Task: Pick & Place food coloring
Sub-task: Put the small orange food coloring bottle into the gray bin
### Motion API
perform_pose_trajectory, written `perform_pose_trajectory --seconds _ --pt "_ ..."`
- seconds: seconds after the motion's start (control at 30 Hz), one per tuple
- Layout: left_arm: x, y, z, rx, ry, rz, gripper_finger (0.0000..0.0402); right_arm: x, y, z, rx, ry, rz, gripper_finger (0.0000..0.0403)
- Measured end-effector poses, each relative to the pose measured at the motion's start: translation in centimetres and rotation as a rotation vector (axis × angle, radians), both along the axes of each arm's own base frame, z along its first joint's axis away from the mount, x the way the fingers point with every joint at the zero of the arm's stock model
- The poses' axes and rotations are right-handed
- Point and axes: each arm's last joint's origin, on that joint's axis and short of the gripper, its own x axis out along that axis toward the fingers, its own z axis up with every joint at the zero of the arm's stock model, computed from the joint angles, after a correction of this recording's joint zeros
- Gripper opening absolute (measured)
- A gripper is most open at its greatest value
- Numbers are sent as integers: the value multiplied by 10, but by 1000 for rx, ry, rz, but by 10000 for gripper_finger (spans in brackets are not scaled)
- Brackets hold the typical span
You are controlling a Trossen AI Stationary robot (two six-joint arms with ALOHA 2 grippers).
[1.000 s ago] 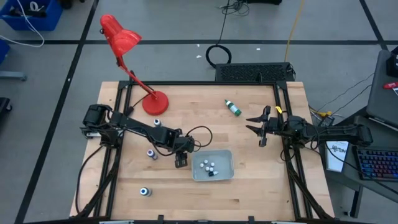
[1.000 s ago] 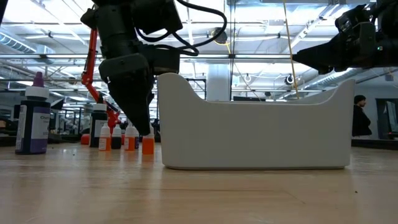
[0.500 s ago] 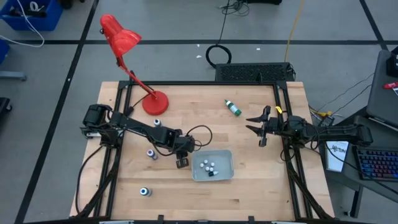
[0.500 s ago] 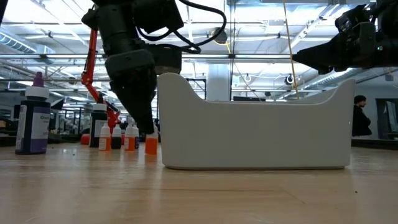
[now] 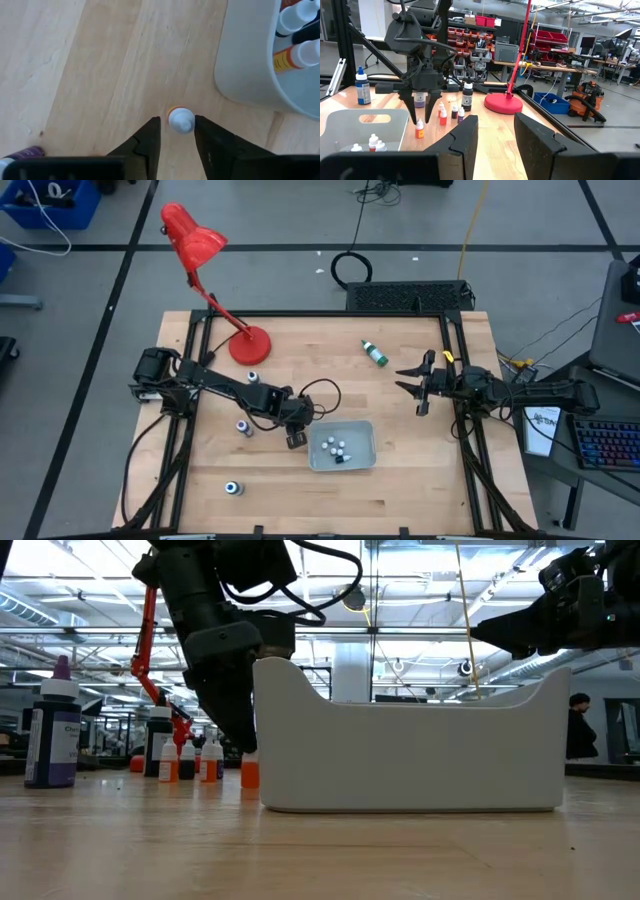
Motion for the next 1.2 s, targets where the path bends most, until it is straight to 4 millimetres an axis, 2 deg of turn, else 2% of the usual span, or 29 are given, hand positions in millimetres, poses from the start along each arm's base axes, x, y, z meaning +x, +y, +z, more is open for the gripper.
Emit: perform_pose_trajectory --seconds 1.2 --pt "2 -1 1 -32 -30 71 122 0 0 0 0 0 0 116"
